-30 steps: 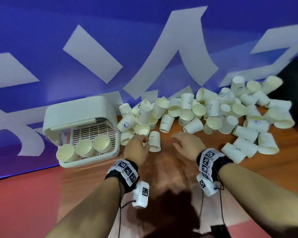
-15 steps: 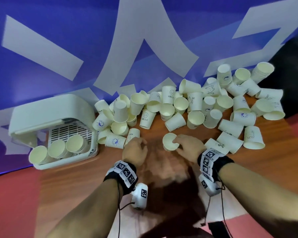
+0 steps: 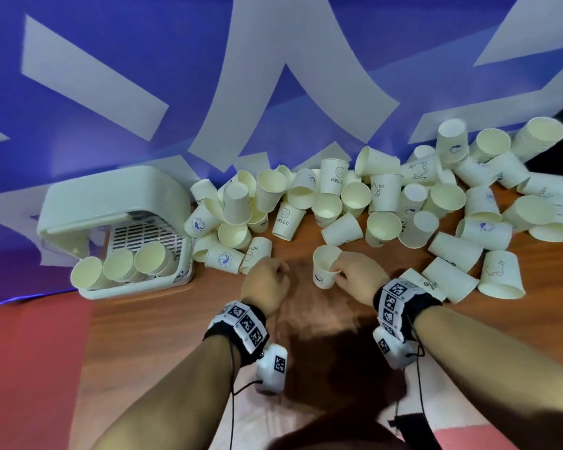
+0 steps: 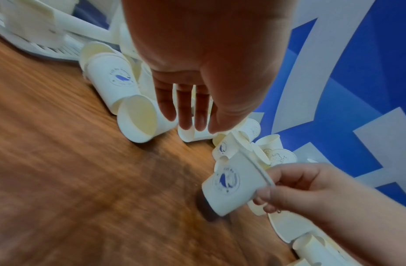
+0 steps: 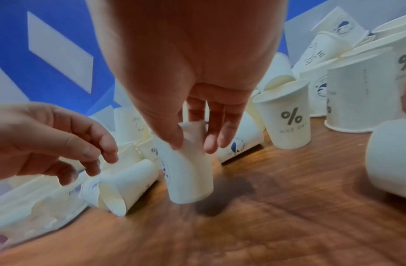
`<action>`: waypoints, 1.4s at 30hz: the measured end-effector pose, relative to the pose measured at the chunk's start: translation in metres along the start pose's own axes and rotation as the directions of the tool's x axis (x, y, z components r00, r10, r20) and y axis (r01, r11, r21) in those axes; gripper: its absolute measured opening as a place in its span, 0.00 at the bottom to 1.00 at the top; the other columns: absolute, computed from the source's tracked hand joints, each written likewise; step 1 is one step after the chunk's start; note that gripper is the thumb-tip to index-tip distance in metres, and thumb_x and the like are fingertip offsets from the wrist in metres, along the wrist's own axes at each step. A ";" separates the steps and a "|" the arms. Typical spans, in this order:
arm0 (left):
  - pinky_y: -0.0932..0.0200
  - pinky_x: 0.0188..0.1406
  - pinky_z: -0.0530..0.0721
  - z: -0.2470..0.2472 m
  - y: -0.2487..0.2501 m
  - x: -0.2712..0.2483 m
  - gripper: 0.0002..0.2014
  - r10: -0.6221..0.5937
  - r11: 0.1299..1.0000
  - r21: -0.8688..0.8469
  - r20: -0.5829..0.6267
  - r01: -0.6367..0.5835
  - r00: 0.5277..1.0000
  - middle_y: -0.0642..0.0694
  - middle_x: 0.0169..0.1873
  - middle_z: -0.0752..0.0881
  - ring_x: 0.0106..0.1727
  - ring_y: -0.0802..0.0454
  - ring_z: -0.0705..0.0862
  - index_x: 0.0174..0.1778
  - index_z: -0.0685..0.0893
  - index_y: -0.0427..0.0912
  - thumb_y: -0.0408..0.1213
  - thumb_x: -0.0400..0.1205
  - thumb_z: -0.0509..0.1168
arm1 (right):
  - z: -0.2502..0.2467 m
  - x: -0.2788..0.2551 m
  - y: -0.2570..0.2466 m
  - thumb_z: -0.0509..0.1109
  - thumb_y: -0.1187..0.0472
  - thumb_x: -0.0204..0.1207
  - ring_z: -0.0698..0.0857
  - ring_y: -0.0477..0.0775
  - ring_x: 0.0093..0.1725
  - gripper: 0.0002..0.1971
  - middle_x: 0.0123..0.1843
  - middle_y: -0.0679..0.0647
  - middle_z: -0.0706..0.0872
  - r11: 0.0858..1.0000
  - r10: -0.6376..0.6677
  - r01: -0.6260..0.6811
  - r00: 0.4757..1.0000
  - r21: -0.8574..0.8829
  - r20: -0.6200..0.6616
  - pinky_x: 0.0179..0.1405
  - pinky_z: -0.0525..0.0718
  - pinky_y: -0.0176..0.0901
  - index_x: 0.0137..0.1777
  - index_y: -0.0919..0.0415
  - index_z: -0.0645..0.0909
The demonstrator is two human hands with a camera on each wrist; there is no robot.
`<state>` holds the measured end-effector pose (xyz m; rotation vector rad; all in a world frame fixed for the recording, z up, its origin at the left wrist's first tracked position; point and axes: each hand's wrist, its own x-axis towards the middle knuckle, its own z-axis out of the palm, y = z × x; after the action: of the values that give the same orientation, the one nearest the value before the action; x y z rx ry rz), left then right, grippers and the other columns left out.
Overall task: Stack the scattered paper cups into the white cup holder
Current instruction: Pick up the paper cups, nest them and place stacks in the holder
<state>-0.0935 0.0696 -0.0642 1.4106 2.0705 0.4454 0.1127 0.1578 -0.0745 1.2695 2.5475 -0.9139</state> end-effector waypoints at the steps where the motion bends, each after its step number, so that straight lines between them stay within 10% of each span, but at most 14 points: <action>1: 0.55 0.50 0.81 0.003 0.007 0.003 0.07 0.015 1.000 -0.009 0.008 -0.015 1.000 0.48 0.49 0.84 0.49 0.49 0.83 0.49 0.85 0.46 0.34 0.78 0.65 | -0.005 -0.004 0.003 0.64 0.60 0.79 0.83 0.58 0.51 0.08 0.50 0.54 0.84 0.999 0.009 -0.007 0.999 0.046 -0.048 0.48 0.81 0.51 0.49 0.59 0.84; 10: 0.60 0.54 0.77 0.076 0.103 0.026 0.11 0.269 0.959 0.033 0.214 -0.283 0.939 0.49 0.53 0.83 0.55 0.51 0.81 0.54 0.86 0.47 0.35 0.78 0.65 | -0.053 -0.077 0.074 0.69 0.59 0.79 0.79 0.57 0.39 0.08 0.37 0.54 0.80 0.942 0.258 -0.107 0.836 0.317 -0.485 0.37 0.74 0.49 0.39 0.62 0.81; 20: 0.42 0.62 0.77 0.163 0.174 0.021 0.21 0.422 0.848 0.159 0.374 -0.506 0.826 0.53 0.61 0.81 0.64 0.47 0.77 0.61 0.83 0.58 0.39 0.72 0.70 | -0.041 -0.153 0.162 0.70 0.61 0.77 0.82 0.57 0.42 0.06 0.42 0.55 0.84 0.861 0.494 -0.272 0.646 0.429 -0.582 0.38 0.78 0.48 0.47 0.64 0.85; 27: 0.46 0.70 0.62 0.192 0.189 0.017 0.29 0.420 0.721 0.266 0.567 -0.640 0.709 0.52 0.73 0.67 0.75 0.47 0.61 0.74 0.72 0.63 0.49 0.74 0.63 | -0.027 -0.165 0.188 0.71 0.64 0.76 0.83 0.58 0.42 0.05 0.42 0.57 0.86 0.847 0.517 -0.250 0.598 0.470 -0.613 0.42 0.79 0.47 0.47 0.65 0.86; 42: 0.43 0.68 0.63 0.192 0.185 0.021 0.17 0.518 0.666 0.316 0.455 -0.675 0.724 0.51 0.61 0.73 0.59 0.47 0.74 0.60 0.77 0.56 0.43 0.76 0.68 | -0.018 -0.157 0.189 0.70 0.64 0.77 0.81 0.53 0.41 0.05 0.42 0.53 0.85 0.838 0.518 -0.197 0.580 0.508 -0.629 0.40 0.78 0.44 0.45 0.64 0.85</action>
<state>0.1575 0.1499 -0.1123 2.3107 1.4253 -0.0681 0.3588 0.1484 -0.0849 2.6863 2.4459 -0.9517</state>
